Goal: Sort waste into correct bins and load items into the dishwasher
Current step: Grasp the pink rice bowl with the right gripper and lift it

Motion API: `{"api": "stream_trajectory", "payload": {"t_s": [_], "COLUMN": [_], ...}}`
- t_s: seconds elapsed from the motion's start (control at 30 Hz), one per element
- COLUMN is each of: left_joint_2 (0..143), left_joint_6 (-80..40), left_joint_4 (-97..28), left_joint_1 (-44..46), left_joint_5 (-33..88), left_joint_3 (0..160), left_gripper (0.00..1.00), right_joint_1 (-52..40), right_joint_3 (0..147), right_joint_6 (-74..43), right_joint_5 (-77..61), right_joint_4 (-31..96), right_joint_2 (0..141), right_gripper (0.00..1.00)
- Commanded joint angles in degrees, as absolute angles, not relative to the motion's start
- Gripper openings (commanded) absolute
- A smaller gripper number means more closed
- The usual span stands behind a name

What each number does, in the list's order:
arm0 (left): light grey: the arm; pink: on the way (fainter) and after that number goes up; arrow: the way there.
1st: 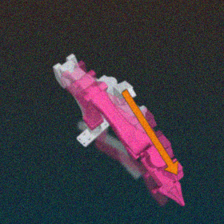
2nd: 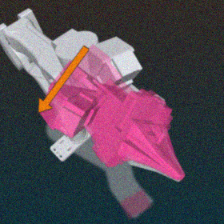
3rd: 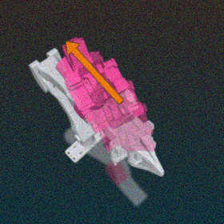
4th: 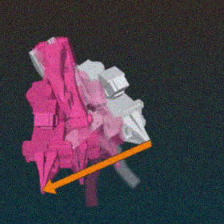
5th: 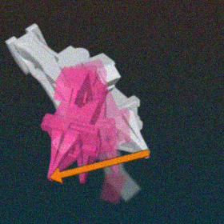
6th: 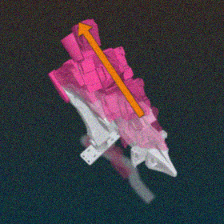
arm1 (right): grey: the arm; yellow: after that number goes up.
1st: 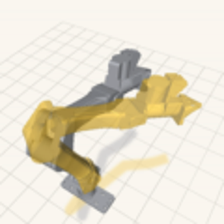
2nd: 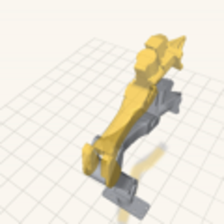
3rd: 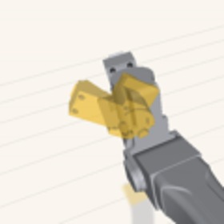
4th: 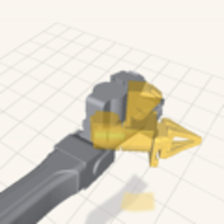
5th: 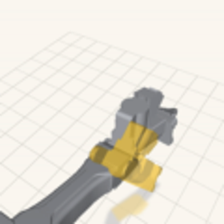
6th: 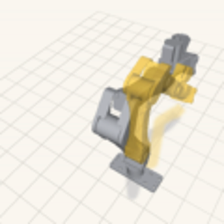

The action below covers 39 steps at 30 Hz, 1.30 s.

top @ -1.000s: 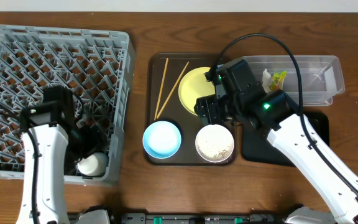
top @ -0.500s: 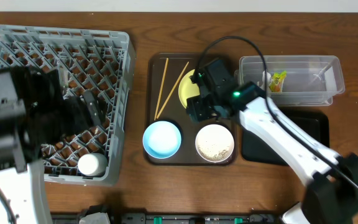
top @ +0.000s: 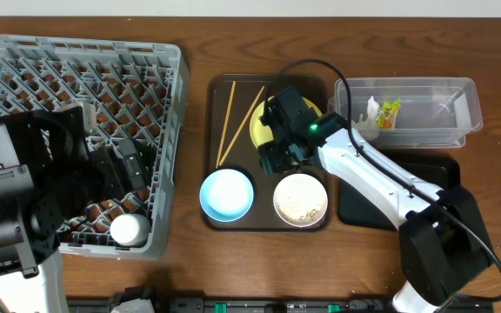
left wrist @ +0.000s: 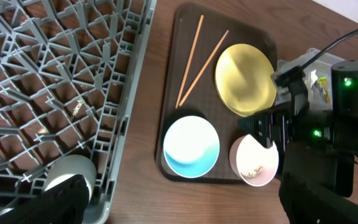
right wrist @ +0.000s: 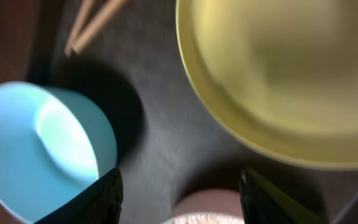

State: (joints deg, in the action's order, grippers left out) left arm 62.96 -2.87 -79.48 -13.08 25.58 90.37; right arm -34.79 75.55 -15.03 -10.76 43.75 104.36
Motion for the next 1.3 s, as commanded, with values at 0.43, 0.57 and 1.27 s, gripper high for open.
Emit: {"api": "stream_trajectory", "payload": {"t_s": [0.43,0.57,1.27], "left_joint_2": [63.2,63.2,63.2], "left_joint_6": [-1.9,-2.0,-1.9], "left_joint_4": [-79.5,-79.5,-79.5], "left_joint_1": [-13.3,-13.3,-13.3], "left_joint_5": [26.4,26.4,26.4], "left_joint_3": [91.1,91.1,91.1], "left_gripper": [0.98,0.98,0.98], "right_joint_1": [-45.2,-44.7,-43.0], "right_joint_3": [70.1,70.0,70.1], "right_joint_6": [-33.9,-34.2,-29.1], "right_joint_5": [-1.3,-0.3,-5.8], "right_joint_4": [50.5,49.9,48.8], "right_joint_2": [104.6,106.7,98.6], "right_gripper": [0.38,0.33,0.01]}}
